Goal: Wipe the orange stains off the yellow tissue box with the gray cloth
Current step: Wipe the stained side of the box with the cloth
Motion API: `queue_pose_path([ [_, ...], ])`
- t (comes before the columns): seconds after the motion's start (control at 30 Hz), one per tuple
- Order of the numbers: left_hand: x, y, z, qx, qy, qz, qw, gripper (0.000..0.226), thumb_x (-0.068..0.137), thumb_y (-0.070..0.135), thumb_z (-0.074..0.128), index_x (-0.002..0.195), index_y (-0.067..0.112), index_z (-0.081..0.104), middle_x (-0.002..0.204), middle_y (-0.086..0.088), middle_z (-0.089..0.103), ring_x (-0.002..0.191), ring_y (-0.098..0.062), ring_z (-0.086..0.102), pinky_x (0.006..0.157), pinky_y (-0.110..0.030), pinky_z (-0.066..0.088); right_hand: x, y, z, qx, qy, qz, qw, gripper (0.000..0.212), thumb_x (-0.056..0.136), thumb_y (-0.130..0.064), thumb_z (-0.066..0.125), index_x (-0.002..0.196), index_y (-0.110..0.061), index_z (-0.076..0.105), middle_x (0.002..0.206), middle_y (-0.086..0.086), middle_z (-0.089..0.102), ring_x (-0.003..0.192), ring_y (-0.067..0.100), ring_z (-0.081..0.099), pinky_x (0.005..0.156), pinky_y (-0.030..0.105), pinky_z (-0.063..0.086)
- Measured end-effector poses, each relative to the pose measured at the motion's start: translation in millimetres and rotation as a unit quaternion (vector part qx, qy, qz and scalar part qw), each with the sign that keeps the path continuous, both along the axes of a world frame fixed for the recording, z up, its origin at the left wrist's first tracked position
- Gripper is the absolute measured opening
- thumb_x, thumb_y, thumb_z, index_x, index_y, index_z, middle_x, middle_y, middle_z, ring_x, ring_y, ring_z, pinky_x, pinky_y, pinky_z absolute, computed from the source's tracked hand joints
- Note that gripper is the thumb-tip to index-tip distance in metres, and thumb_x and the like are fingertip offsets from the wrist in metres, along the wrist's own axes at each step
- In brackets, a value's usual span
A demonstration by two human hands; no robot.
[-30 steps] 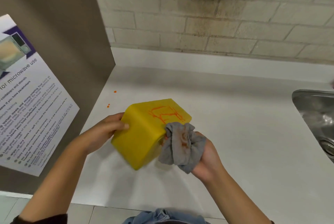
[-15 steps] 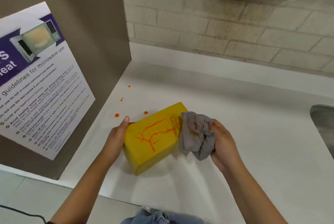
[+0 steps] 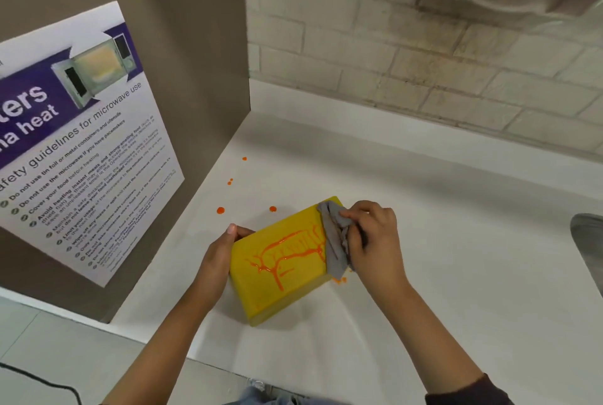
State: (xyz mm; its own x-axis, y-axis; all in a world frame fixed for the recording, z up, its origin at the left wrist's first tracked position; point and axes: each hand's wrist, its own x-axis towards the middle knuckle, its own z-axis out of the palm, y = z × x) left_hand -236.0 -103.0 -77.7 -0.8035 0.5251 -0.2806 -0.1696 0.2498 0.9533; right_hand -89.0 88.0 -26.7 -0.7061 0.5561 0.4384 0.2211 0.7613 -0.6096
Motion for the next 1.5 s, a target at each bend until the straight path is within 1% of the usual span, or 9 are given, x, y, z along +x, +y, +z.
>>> queue_pose_path([
  [0.17, -0.9, 0.7, -7.4, 0.008, 0.000, 0.012, 1.000, 0.050, 0.098, 0.038, 0.022, 0.077, 0.033, 0.066, 0.073, 0.009, 0.073, 0.075, -0.011, 0.067, 0.063, -0.024, 0.049, 21.4, -1.4, -0.2, 0.025, -0.099, 0.103, 0.989, 0.045, 0.087, -0.032, 0.038, 0.129, -0.020, 0.050, 0.130, -0.006, 0.045, 0.108, 0.009, 0.033, 0.092, 0.023, 0.029],
  [0.27, -1.8, 1.6, -9.6, 0.004, 0.004, 0.022, 1.000, 0.047, 0.098, 0.035, 0.023, 0.076, 0.032, 0.065, 0.071, 0.009, 0.071, 0.072, -0.010, 0.066, 0.059, -0.021, 0.049, 19.6, -5.4, 0.3, 0.046, -0.134, 0.080, 0.987, 0.053, 0.086, -0.050, 0.046, 0.131, -0.023, 0.046, 0.133, -0.005, 0.043, 0.111, 0.009, 0.032, 0.094, 0.024, 0.031],
  [0.5, -6.7, 5.0, -9.7, -0.037, 0.028, 0.027, 0.999, 0.041, 0.097, 0.026, 0.033, 0.068, 0.031, 0.061, 0.058, 0.012, 0.067, 0.061, -0.007, 0.063, 0.046, -0.014, 0.045, 4.1, -4.3, 3.5, 0.011, -0.112, 0.048, 0.992, 0.040, 0.085, -0.010, 0.040, 0.120, -0.009, 0.059, 0.126, 0.012, 0.052, 0.098, 0.020, 0.041, 0.082, 0.026, 0.034],
  [0.6, -5.2, 0.2, -8.6, -0.002, 0.030, 0.000, 1.000, 0.040, 0.097, 0.027, 0.034, 0.072, 0.031, 0.065, 0.065, 0.022, 0.070, 0.062, 0.007, 0.063, 0.044, -0.005, 0.044, -9.8, -9.5, 7.3, 0.013, -0.121, 0.041, 0.992, 0.043, 0.081, -0.008, 0.038, 0.117, -0.004, 0.060, 0.123, 0.017, 0.055, 0.099, 0.031, 0.047, 0.082, 0.027, 0.033],
  [0.83, -5.6, 0.0, -5.1, 0.002, 0.006, -0.013, 1.000, 0.043, 0.097, 0.028, 0.035, 0.069, 0.035, 0.067, 0.067, 0.021, 0.070, 0.061, 0.007, 0.063, 0.045, -0.006, 0.045, 7.0, -9.0, 13.5, 0.033, -0.140, 0.168, 0.975, 0.041, 0.086, -0.015, 0.035, 0.115, -0.002, 0.061, 0.114, 0.017, 0.059, 0.092, 0.031, 0.052, 0.084, 0.026, 0.037],
  [1.0, -4.4, -3.1, -3.2, 0.015, 0.006, -0.027, 1.000, 0.045, 0.097, 0.030, 0.032, 0.074, 0.043, 0.068, 0.075, 0.021, 0.071, 0.068, 0.005, 0.065, 0.050, -0.006, 0.046, -13.0, 7.1, 11.2, 0.002, -0.119, 0.054, 0.991, 0.039, 0.082, 0.008, 0.044, 0.116, -0.002, 0.061, 0.117, 0.021, 0.055, 0.104, 0.036, 0.052, 0.085, 0.026, 0.036],
  [1.23, -6.2, 0.8, -8.4, -0.004, -0.011, -0.001, 1.000, 0.043, 0.097, 0.029, 0.033, 0.072, 0.040, 0.067, 0.070, 0.021, 0.071, 0.065, 0.004, 0.065, 0.045, -0.007, 0.046, 0.0, -16.6, 10.4, 0.010, -0.125, 0.196, 0.973, 0.042, 0.086, -0.016, 0.037, 0.121, -0.006, 0.058, 0.111, 0.016, 0.058, 0.100, 0.018, 0.051, 0.088, 0.019, 0.038],
  [1.4, -7.9, 2.4, -9.8, -0.030, -0.011, 0.013, 0.999, 0.039, 0.096, 0.028, 0.039, 0.068, 0.034, 0.065, 0.062, 0.029, 0.067, 0.058, 0.012, 0.061, 0.037, -0.005, 0.041, -9.4, 2.1, 12.0, -0.011, -0.121, 0.078, 0.990, 0.040, 0.081, -0.002, 0.042, 0.116, -0.005, 0.062, 0.116, 0.017, 0.056, 0.100, 0.033, 0.055, 0.081, 0.028, 0.041],
  [1.5, -7.0, 4.4, -9.7, -0.037, -0.002, 0.012, 0.999, 0.034, 0.097, 0.027, 0.038, 0.071, 0.031, 0.060, 0.058, 0.032, 0.064, 0.056, 0.014, 0.059, 0.037, -0.003, 0.039, -21.7, -16.8, 11.2, -0.009, -0.098, 0.097, 0.990, 0.041, 0.081, -0.001, 0.042, 0.118, -0.003, 0.060, 0.113, 0.019, 0.057, 0.102, 0.028, 0.054, 0.087, 0.027, 0.043],
])
